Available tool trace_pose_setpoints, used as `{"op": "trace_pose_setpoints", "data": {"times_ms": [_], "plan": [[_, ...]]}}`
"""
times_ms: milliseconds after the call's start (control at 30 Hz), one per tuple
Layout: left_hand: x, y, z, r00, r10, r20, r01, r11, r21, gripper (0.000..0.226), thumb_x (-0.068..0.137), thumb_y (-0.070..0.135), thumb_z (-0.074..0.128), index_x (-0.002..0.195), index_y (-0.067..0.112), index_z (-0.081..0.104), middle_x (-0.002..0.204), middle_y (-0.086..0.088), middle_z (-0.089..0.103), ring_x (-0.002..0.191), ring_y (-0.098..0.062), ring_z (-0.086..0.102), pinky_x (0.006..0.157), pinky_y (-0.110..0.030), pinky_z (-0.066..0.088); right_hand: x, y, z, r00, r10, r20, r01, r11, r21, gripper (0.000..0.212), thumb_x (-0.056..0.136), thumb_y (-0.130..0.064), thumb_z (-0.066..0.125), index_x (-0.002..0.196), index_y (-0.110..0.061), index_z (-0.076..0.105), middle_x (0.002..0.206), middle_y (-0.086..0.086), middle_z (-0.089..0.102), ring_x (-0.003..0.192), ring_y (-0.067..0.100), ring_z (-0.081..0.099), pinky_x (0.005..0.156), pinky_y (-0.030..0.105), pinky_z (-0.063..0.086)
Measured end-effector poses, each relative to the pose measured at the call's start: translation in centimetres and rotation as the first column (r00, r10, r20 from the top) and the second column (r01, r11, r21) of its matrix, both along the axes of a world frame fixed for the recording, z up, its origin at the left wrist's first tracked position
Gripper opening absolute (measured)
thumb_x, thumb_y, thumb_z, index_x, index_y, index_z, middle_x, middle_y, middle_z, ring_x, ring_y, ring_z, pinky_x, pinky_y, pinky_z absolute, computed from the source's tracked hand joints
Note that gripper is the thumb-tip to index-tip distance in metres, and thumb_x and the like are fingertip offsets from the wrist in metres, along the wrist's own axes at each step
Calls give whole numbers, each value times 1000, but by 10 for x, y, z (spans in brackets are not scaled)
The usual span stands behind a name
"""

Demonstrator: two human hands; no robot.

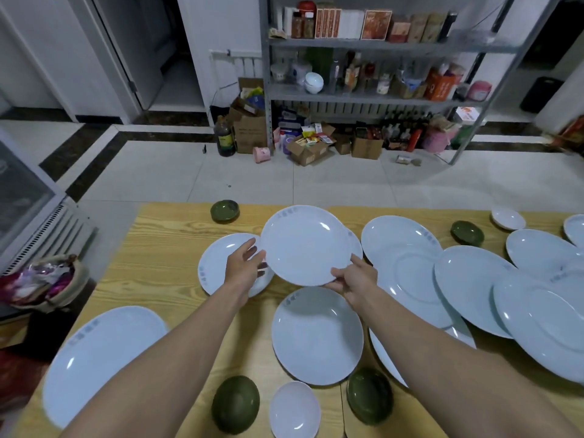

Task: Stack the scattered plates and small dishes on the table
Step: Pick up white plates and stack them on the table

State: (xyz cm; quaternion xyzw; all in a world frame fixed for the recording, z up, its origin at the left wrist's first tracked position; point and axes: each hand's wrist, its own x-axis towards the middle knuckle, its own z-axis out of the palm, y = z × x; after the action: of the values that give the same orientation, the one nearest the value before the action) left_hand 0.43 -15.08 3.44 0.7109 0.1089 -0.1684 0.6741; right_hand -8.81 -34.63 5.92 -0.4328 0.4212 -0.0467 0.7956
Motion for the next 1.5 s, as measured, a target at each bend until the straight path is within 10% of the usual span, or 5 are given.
{"op": "trace_pose_setpoints", "data": {"times_ms": [467, 800, 1500], "plan": [[36, 76, -79, 982, 159, -102, -87, 857, 507, 71, 79, 11, 76, 142, 28, 46, 137, -13, 38, 124, -34, 48, 102, -46, 46, 60, 43, -28, 991, -132, -34, 133, 991, 16, 68, 83, 23, 57, 143, -9, 50, 129, 13, 61, 83, 28, 68, 69, 42, 62], [37, 89, -95, 900, 327, -290, -311, 945, 100, 80, 80, -23, 52, 138, 32, 52, 126, -2, 57, 106, -32, 60, 58, -39, 61, 69, 61, -33, 983, -170, -72, 172, 985, 19, 69, 83, 23, 58, 144, -9, 48, 120, 13, 62, 80, 29, 68, 61, 38, 62], [-29, 184, 40, 988, 152, 10, -142, 941, -309, 86, 80, -19, 66, 150, 22, 38, 91, -13, 60, 88, -29, 67, 66, -36, 62, -3, 133, 59, 967, -65, 245, 73, 997, -22, 67, 82, 19, 63, 142, -9, 52, 122, 15, 67, 101, 30, 69, 71, 39, 62]]}}
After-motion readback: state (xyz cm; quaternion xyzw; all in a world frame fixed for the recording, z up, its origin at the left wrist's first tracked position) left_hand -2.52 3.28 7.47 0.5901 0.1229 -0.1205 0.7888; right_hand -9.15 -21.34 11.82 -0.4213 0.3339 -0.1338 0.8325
